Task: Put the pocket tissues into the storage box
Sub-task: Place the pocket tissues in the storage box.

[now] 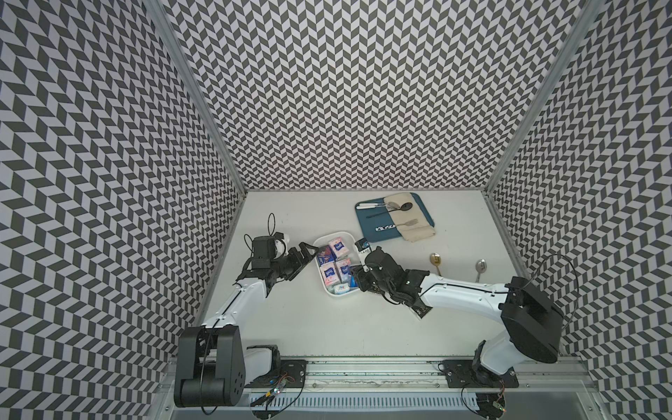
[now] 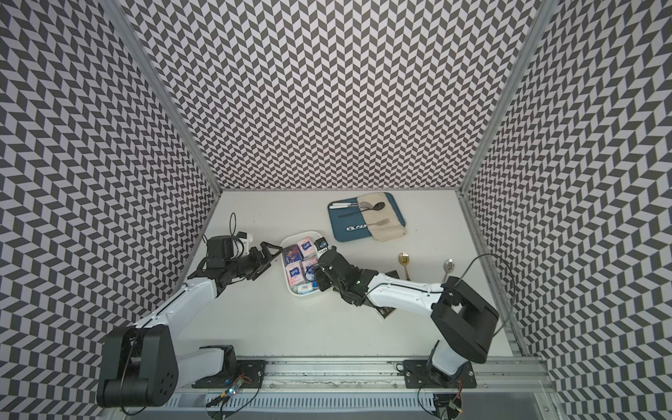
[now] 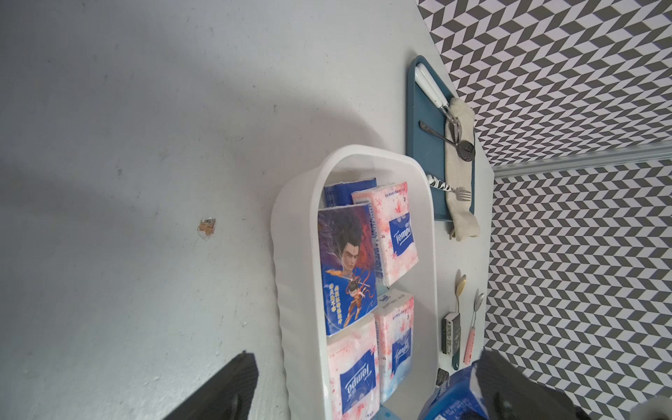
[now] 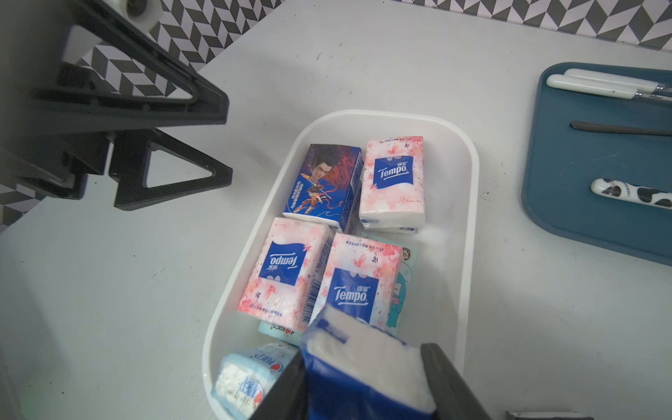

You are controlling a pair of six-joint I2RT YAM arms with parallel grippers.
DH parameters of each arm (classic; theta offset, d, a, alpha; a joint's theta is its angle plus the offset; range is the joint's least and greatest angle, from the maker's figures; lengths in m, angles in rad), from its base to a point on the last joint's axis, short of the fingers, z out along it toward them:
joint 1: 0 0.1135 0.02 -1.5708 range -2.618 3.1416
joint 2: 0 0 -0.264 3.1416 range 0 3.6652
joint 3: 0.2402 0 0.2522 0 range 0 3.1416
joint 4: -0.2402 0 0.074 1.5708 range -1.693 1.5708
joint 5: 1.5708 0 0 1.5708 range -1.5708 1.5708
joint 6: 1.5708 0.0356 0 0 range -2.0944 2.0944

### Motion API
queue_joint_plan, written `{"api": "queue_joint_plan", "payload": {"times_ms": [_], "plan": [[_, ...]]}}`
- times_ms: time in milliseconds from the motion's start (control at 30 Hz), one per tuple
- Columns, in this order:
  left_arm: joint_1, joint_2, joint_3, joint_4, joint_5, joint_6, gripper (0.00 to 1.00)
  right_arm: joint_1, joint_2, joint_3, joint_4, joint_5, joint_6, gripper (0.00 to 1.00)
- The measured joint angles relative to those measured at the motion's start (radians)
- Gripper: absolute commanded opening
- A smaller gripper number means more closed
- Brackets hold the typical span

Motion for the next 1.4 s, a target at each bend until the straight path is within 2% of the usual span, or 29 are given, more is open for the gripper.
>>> {"api": "queue_joint_plan", "payload": {"times_ms": [100, 267, 800, 933, 1067, 1133, 1267, 1400], "plan": [[0.0, 0.0, 0.0, 0.0, 0.0, 0.0, 1.0, 0.014, 0.0, -0.002, -0.001, 0.01, -0.01, 0.53], [0.0, 0.0, 0.0, 0.0, 0.0, 0.0, 1.0, 0.027, 0.0, -0.019, 0.0, 0.043, -0.023, 0.47], [0.0, -0.006, 0.0, 0.0, 0.0, 0.0, 1.0, 0.028, 0.055, 0.024, 0.028, 0.119, -0.109, 0.47], [0.0, -0.006, 0.0, -0.001, 0.0, 0.0, 1.0, 0.029, 0.058, 0.011, 0.037, 0.094, -0.102, 0.54], [0.0, -0.006, 0.0, -0.001, 0.0, 0.0, 1.0, 0.031, 0.058, -0.012, 0.048, 0.062, -0.087, 0.76], [0.0, -0.006, 0.0, -0.001, 0.0, 0.0, 1.0, 0.032, 0.054, -0.017, 0.039, 0.053, -0.084, 0.82], [0.0, -0.006, 0.0, -0.001, 0.0, 0.0, 1.0, 0.033, 0.018, 0.002, -0.019, 0.047, -0.081, 0.83], [0.0, -0.006, 0.0, -0.002, 0.0, 0.002, 1.0, 0.033, -0.013, 0.099, -0.117, 0.04, -0.072, 0.81]]}}
